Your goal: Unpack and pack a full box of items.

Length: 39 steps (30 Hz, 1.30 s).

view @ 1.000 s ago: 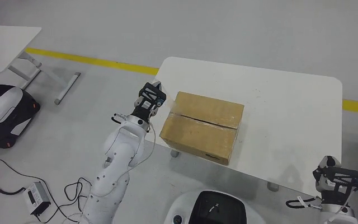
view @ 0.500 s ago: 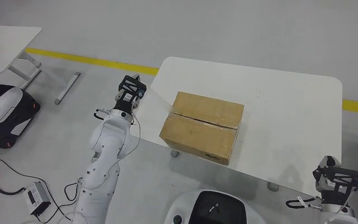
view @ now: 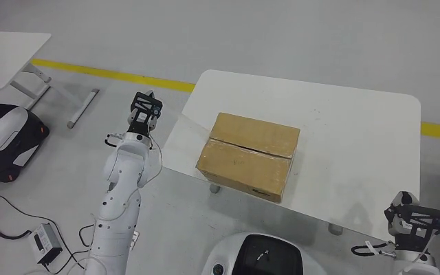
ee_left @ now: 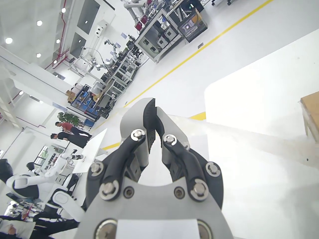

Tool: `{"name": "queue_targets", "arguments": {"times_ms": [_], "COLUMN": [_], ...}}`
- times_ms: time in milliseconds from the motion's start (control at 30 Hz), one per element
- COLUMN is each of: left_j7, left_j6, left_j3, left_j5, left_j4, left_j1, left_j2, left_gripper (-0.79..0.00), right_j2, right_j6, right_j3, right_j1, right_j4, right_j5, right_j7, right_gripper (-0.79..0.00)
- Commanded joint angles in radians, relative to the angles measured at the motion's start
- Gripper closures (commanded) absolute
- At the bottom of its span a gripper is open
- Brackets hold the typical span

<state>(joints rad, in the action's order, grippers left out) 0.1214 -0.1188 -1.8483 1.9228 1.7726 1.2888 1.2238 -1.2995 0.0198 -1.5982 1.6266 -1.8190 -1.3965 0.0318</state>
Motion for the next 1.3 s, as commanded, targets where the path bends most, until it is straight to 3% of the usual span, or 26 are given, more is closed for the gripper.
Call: {"name": "queue_targets", "arguments": {"times_ms": [0, 633, 667, 700, 733, 767, 800, 1133, 1267], "left_j7": [-0.010, -0.016, -0.016, -0.017, -0.020, -0.019, -0.016, -0.012, 0.011], "left_j6": [-0.001, 0.044, 0.050, 0.053, 0.053, 0.056, 0.058, 0.068, 0.059], "left_j3": [-0.007, -0.045, -0.048, -0.051, -0.052, -0.053, -0.053, -0.062, -0.085], "left_j5": [0.002, 0.009, -0.003, -0.012, -0.016, -0.017, -0.017, -0.070, -0.224], "left_j4": [-0.017, -0.180, -0.189, -0.199, -0.206, -0.213, -0.218, -0.230, -0.204], "left_j1": [-0.006, -0.047, -0.049, -0.052, -0.054, -0.054, -0.054, -0.048, -0.038], "left_j2": [-0.002, -0.017, -0.017, -0.017, -0.017, -0.018, -0.018, -0.021, -0.015], "left_gripper": [0.000, 0.000, -0.111, -0.148, -0.292, -0.640, -0.785, -0.785, -0.785], "right_j2": [0.000, 0.000, 0.000, 0.000, 0.000, 0.000, 0.000, 0.000, 0.000], "right_j6": [0.000, 0.000, 0.000, 0.000, 0.000, 0.000, 0.000, 0.000, 0.000], "right_j3": [0.000, 0.000, 0.000, 0.000, 0.000, 0.000, 0.000, 0.000, 0.000], "right_j1": [0.000, 0.000, 0.000, 0.000, 0.000, 0.000, 0.000, 0.000, 0.000], "right_j4": [0.000, 0.000, 0.000, 0.000, 0.000, 0.000, 0.000, 0.000, 0.000], "right_j5": [0.000, 0.000, 0.000, 0.000, 0.000, 0.000, 0.000, 0.000, 0.000], "right_j7": [0.000, 0.000, 0.000, 0.000, 0.000, 0.000, 0.000, 0.000, 0.000], "right_gripper": [0.000, 0.000, 0.000, 0.000, 0.000, 0.000, 0.000, 0.000, 0.000]}}
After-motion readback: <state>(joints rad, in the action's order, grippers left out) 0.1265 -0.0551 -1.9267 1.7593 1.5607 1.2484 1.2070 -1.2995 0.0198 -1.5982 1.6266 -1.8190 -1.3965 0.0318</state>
